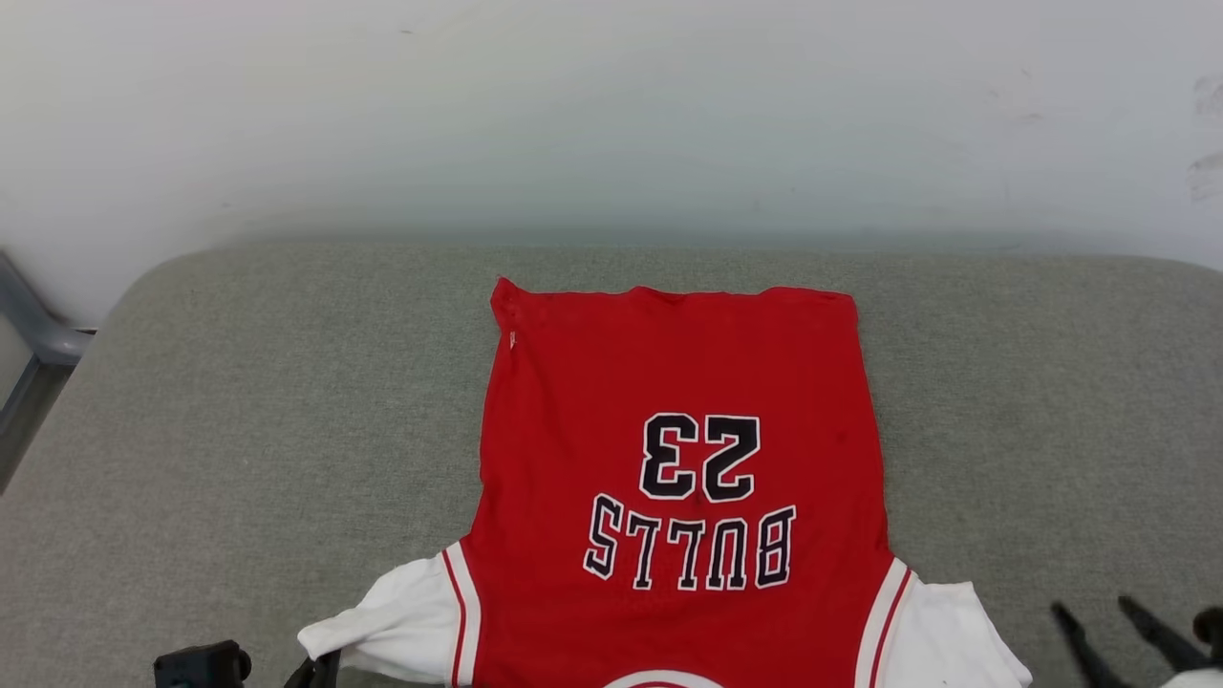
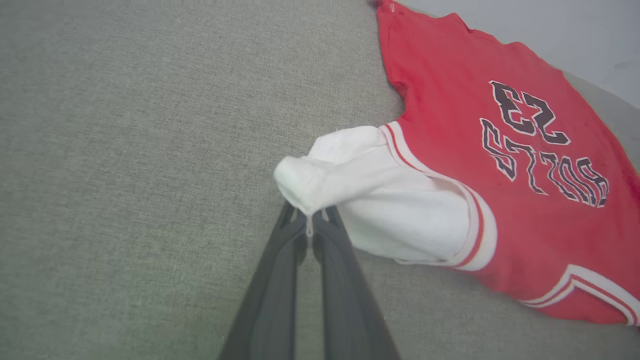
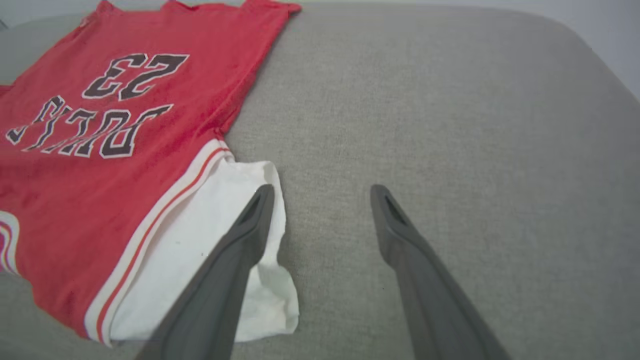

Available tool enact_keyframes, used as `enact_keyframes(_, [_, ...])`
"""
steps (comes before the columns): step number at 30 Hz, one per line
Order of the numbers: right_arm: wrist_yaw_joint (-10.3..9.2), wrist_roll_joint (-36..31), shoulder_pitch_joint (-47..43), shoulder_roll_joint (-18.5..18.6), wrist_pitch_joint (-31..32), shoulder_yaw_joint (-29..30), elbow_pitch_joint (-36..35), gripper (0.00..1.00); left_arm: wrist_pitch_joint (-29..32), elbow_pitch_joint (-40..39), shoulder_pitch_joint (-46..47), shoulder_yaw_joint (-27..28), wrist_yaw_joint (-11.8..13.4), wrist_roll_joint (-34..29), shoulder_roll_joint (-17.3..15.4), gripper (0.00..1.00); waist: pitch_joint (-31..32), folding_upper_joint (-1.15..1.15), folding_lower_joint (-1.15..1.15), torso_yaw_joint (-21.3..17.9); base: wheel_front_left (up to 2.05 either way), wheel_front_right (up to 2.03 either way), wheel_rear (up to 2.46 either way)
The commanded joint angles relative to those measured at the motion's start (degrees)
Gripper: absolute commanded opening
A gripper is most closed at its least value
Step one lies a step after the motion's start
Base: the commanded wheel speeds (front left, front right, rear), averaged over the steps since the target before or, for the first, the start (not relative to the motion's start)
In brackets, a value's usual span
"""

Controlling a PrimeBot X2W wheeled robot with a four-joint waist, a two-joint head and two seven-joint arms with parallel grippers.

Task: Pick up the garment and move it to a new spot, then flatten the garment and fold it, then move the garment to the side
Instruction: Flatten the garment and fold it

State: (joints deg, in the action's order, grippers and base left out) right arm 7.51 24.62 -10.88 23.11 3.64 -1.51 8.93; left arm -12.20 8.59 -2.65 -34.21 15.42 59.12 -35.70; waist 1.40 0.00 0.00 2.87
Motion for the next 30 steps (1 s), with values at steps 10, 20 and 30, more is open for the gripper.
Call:
enact_keyframes(10, [-0.05,-1.5,17.7,6.3,6.3,3.9,-11.0,1.0,-0.5,-6.8,4.7,-0.4,2.4,-3.9,0.0,0.0,-6.3,0.0,0.0,3.5,0.0,0.0,0.0])
enact_keyframes(20, [-0.05,3.1,45.6,12.9,31.1,-4.3,-4.4,1.0,-1.3,-10.8,11.7,-1.2,3.0,-8.3,2.6,0.0,-17.4,0.0,0.0,9.0,0.0,0.0,0.0])
enact_keyframes(30, [-0.05,7.8,65.8,14.2,55.1,-13.2,9.9,1.0,-2.4,-10.6,16.9,-1.1,0.8,-10.5,6.7,0.0,-26.1,0.0,0.0,13.3,0.0,0.0,0.0])
